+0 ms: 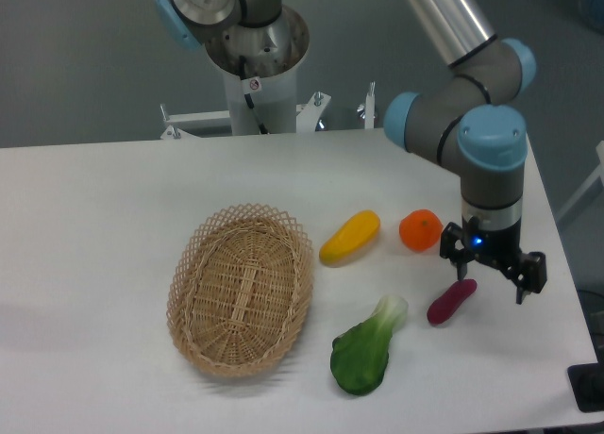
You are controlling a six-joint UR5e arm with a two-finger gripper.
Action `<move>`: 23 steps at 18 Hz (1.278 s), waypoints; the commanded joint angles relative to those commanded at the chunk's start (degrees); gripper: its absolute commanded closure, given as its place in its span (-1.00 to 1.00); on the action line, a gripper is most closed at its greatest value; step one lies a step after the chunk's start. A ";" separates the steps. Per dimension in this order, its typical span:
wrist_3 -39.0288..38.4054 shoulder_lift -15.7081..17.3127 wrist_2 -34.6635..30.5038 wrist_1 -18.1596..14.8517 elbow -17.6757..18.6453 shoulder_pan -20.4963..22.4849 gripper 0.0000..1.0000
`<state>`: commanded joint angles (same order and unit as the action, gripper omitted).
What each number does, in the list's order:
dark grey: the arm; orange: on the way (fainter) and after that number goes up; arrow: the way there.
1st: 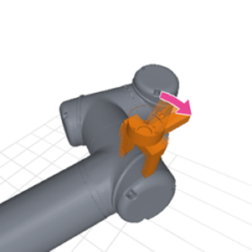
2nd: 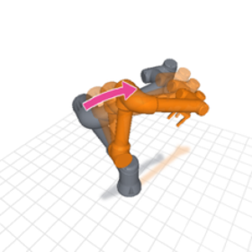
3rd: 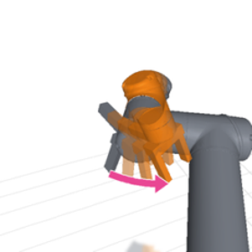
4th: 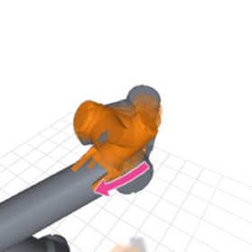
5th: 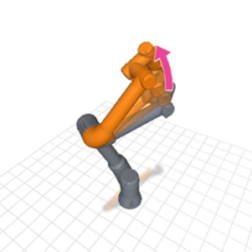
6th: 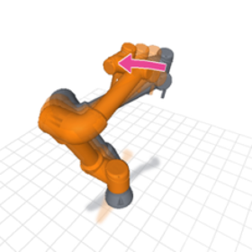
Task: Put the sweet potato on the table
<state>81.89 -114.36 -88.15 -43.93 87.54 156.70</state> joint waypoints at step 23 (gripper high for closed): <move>24.37 6.87 1.05 -19.79 -2.29 9.06 -1.00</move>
<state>106.26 -107.49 -87.10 -63.72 85.25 165.76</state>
